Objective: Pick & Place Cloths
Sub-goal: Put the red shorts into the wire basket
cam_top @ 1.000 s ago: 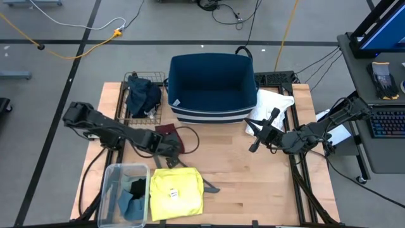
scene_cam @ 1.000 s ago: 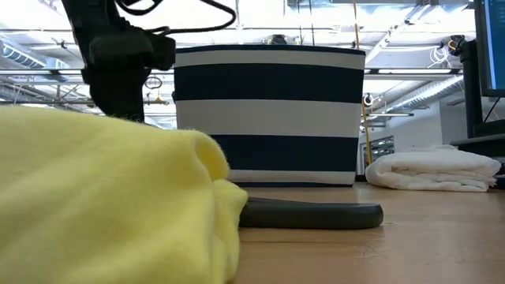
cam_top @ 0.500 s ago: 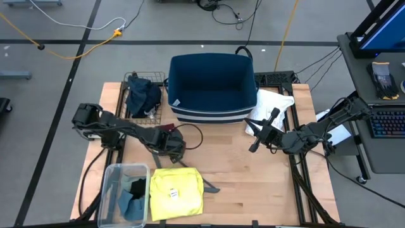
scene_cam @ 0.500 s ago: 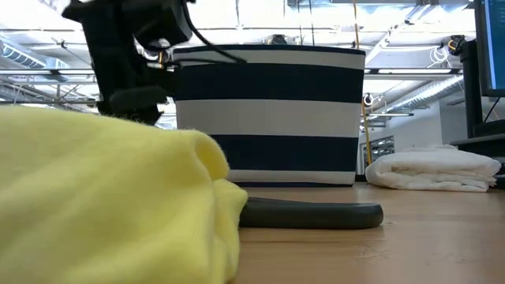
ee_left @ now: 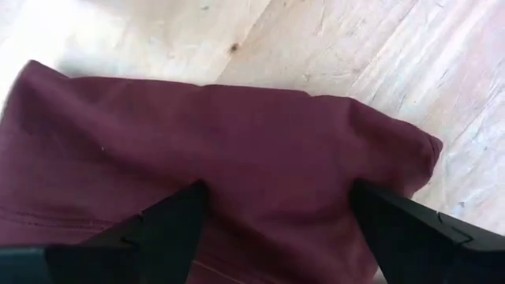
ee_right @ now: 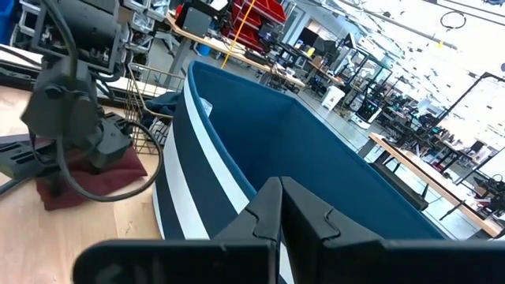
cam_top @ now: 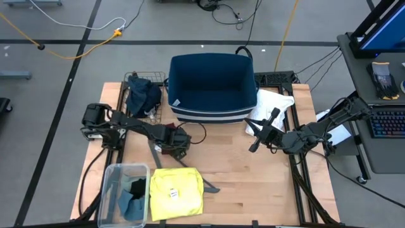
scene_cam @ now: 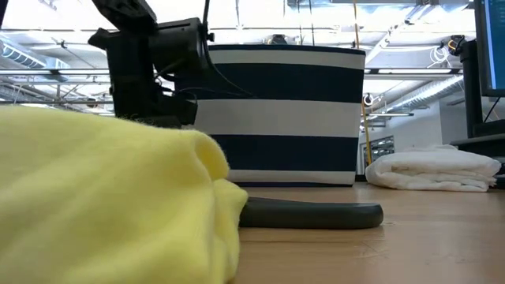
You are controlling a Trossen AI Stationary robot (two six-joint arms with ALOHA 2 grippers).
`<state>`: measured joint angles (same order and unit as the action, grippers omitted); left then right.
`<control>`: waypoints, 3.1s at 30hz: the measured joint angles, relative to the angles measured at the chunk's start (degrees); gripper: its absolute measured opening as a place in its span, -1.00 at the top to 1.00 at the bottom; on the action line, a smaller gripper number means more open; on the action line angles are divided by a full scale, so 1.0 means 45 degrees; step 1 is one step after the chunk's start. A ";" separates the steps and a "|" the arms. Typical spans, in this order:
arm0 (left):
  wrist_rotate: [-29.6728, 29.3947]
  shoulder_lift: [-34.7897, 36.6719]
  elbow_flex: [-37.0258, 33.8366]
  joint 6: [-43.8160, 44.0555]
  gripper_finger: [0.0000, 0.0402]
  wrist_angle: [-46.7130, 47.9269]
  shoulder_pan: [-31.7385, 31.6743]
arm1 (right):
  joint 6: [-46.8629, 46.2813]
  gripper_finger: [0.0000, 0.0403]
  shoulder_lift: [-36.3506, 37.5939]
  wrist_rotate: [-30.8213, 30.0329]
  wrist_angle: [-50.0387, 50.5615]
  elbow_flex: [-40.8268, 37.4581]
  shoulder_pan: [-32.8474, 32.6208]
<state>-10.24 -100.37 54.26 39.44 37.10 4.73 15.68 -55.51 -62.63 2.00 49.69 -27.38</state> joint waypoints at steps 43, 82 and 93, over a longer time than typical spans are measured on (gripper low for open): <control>-0.0430 0.9709 -0.0073 0.1084 0.99 0.0309 0.1674 | 0.0010 1.00 0.0000 0.0654 -0.0005 0.0000 0.0000; -1.6770 1.3746 -0.0044 -0.9293 1.00 -0.6507 0.2540 | 0.0039 1.00 -0.0005 0.0615 -0.0005 0.0000 0.0005; -1.7746 1.3644 -0.0044 -1.1076 1.00 -0.6537 0.1668 | 0.0024 1.00 -0.0005 0.0612 -0.0010 0.0000 0.0005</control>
<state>-90.10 -38.97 54.06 -10.40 7.68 12.24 15.79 -55.53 -59.88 1.96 49.69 -27.35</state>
